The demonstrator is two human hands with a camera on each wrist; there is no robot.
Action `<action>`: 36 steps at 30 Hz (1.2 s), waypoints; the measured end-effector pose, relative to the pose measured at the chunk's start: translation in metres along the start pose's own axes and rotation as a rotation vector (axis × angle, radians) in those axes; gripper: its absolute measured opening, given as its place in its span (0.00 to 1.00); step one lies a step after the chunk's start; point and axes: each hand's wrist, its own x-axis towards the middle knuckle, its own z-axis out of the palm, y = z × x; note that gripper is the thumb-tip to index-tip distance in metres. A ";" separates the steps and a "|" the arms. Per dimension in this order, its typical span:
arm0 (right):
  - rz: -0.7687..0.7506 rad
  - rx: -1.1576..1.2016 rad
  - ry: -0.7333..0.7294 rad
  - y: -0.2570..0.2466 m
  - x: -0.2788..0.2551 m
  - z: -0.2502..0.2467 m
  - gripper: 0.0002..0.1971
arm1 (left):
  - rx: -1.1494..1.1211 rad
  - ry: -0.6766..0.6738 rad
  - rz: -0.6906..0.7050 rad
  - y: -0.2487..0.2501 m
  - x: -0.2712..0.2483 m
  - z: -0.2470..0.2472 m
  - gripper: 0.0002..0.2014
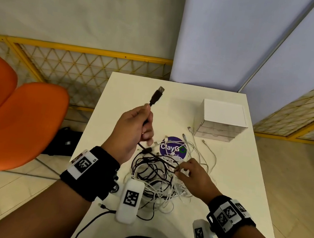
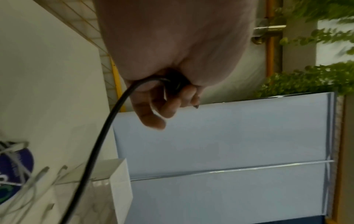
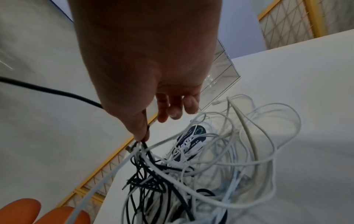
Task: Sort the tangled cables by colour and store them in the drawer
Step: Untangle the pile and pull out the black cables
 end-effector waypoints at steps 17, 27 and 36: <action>-0.258 -0.071 0.010 -0.037 -0.006 -0.010 0.09 | 0.786 -0.341 -0.582 -0.054 -0.001 0.028 0.10; -0.114 -0.062 0.035 -0.016 0.001 0.007 0.13 | 0.666 -0.458 -0.394 -0.022 -0.006 0.021 0.21; -0.010 0.022 -0.072 -0.011 0.006 0.018 0.05 | 0.243 -0.595 -0.291 0.014 -0.015 0.005 0.20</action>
